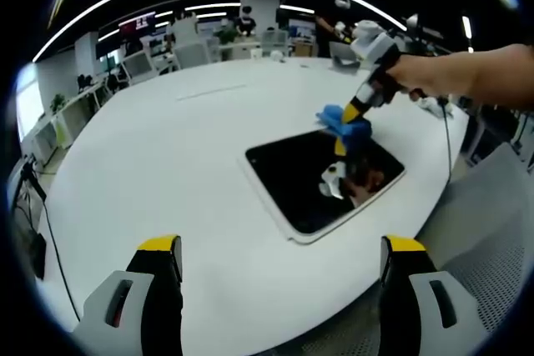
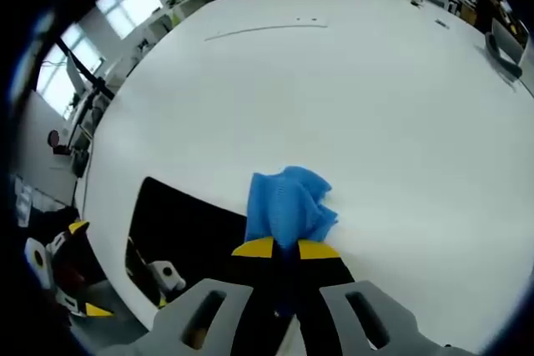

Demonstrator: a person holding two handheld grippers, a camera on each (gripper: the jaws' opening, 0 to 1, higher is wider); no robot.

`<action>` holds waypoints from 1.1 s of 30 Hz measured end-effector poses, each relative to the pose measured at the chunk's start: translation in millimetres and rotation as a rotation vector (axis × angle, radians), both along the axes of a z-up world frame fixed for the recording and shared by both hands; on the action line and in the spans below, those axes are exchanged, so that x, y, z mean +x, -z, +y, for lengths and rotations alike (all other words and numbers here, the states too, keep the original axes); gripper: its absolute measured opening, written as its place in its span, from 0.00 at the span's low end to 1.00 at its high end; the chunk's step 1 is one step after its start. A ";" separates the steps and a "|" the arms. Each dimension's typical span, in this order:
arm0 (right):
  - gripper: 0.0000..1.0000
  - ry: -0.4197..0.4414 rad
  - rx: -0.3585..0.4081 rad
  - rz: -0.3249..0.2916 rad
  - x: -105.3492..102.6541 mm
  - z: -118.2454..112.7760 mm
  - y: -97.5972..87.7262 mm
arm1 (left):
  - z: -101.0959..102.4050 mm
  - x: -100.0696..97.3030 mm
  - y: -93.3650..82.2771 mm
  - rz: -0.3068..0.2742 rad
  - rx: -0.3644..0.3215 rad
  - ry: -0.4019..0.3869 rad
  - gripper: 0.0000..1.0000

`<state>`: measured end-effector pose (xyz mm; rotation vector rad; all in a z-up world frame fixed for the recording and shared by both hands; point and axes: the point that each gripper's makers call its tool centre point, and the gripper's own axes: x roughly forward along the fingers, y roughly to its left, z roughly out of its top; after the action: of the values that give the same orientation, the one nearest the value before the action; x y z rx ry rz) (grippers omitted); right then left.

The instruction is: Wipe the mirror surface with the cleaning cloth until all visible marks leave the cleaned area.

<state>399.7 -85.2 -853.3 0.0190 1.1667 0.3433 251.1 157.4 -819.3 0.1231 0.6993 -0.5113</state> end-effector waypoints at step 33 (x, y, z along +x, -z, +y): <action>0.03 0.063 0.004 0.060 -26.3 -84.7 -14.9 | 0.3 -0.2 1.9 0.006 0.009 0.000 0.99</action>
<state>373.5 -169.9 -838.4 0.0702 1.2216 0.2913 250.9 157.8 -821.2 0.1304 0.7071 -0.5090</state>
